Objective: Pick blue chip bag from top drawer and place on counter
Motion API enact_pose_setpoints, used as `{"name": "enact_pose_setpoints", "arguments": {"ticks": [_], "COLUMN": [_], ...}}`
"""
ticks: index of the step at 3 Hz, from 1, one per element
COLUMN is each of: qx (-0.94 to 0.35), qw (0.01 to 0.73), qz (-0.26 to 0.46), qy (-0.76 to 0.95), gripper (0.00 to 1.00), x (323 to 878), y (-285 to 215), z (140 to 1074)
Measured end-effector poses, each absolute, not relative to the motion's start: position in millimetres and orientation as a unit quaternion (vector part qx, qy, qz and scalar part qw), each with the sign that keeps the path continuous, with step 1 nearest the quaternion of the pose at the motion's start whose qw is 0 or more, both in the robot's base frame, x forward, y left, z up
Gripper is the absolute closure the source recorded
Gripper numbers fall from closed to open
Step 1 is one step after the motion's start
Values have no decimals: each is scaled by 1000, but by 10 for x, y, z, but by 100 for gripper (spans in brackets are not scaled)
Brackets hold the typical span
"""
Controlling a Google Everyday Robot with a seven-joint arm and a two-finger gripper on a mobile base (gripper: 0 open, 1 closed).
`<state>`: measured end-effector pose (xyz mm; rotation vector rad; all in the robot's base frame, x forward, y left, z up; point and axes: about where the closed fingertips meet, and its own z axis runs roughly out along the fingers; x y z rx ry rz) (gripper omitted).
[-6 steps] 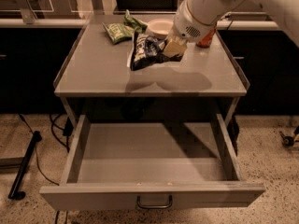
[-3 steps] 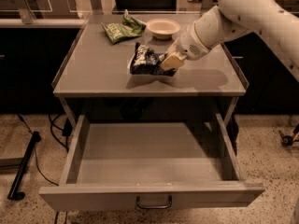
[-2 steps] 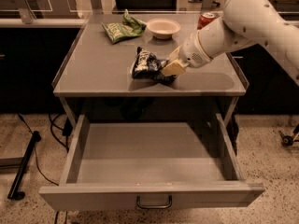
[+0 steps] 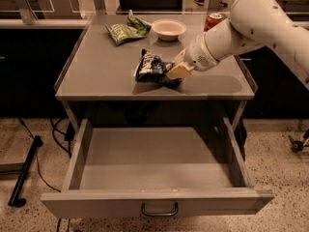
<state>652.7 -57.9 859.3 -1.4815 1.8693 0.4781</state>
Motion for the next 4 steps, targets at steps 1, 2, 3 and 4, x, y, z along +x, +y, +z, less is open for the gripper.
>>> {"name": "enact_pose_setpoints", "arguments": {"ticks": [1, 2, 3, 4], "qx": [-571, -571, -571, -571], "qw": [347, 347, 347, 347], "qz": [184, 184, 184, 184], "qy": [721, 721, 721, 721], "gripper": [35, 5, 0, 0], "x": [6527, 6527, 6527, 6527], "y": [-579, -579, -579, -579], "z": [8592, 8592, 8592, 8592]}}
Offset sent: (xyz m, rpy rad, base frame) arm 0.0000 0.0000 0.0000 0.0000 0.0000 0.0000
